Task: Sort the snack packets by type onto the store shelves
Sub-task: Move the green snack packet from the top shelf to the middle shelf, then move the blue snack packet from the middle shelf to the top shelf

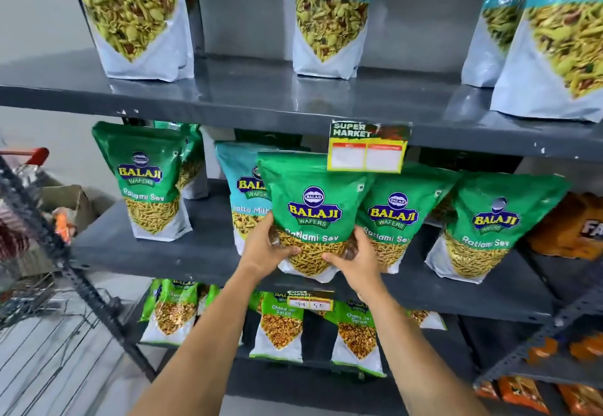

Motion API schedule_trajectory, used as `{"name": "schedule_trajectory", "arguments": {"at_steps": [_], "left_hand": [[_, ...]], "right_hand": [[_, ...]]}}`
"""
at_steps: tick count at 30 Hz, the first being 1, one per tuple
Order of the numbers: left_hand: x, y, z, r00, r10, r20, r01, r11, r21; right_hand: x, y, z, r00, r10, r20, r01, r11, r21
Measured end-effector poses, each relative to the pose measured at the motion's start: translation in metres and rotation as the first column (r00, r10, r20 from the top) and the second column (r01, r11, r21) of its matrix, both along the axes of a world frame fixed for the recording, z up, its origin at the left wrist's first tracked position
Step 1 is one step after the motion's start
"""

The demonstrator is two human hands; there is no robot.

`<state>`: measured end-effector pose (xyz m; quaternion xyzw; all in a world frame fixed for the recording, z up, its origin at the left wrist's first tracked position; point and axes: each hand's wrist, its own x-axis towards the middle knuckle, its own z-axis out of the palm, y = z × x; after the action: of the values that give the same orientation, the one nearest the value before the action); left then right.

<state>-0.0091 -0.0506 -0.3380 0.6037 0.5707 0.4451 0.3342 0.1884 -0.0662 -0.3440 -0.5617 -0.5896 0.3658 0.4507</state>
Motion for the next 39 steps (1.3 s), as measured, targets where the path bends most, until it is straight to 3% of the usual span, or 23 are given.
{"name": "schedule_trajectory", "arguments": {"at_steps": [3, 17, 28, 31, 34, 36, 39], "left_hand": [[-0.001, 0.014, -0.015, 0.998, 0.022, -0.063, -0.023, 0.999, -0.029], [0.000, 0.021, -0.033, 0.994, 0.111, 0.000, -0.110, 0.993, -0.028], [0.023, 0.026, -0.031, 0.991, 0.122, -0.061, -0.123, 0.992, -0.027], [0.007, 0.021, -0.036, 0.993, 0.108, -0.040, -0.109, 0.994, -0.019], [-0.023, 0.019, -0.039, 0.975, 0.220, -0.029, -0.220, 0.975, 0.019], [-0.047, 0.024, -0.040, 0.945, 0.327, -0.023, -0.324, 0.942, 0.086], [-0.078, 0.041, -0.035, 0.917, 0.397, 0.038, -0.399, 0.911, 0.102]], "right_hand": [[-0.009, 0.008, -0.016, 0.997, -0.055, 0.052, 0.057, 0.998, -0.026], [-0.013, 0.017, -0.040, 0.965, -0.200, 0.167, 0.170, 0.969, 0.178], [0.006, 0.031, -0.024, 0.933, -0.162, 0.321, 0.144, 0.986, 0.080], [0.001, 0.024, -0.023, 0.905, -0.263, 0.335, 0.233, 0.964, 0.127], [-0.022, 0.004, -0.025, 0.821, -0.438, 0.367, 0.392, 0.899, 0.194], [-0.046, -0.006, -0.028, 0.793, -0.460, 0.400, 0.354, 0.882, 0.312], [-0.081, -0.001, -0.031, 0.847, -0.355, 0.396, 0.193, 0.899, 0.392]]}}
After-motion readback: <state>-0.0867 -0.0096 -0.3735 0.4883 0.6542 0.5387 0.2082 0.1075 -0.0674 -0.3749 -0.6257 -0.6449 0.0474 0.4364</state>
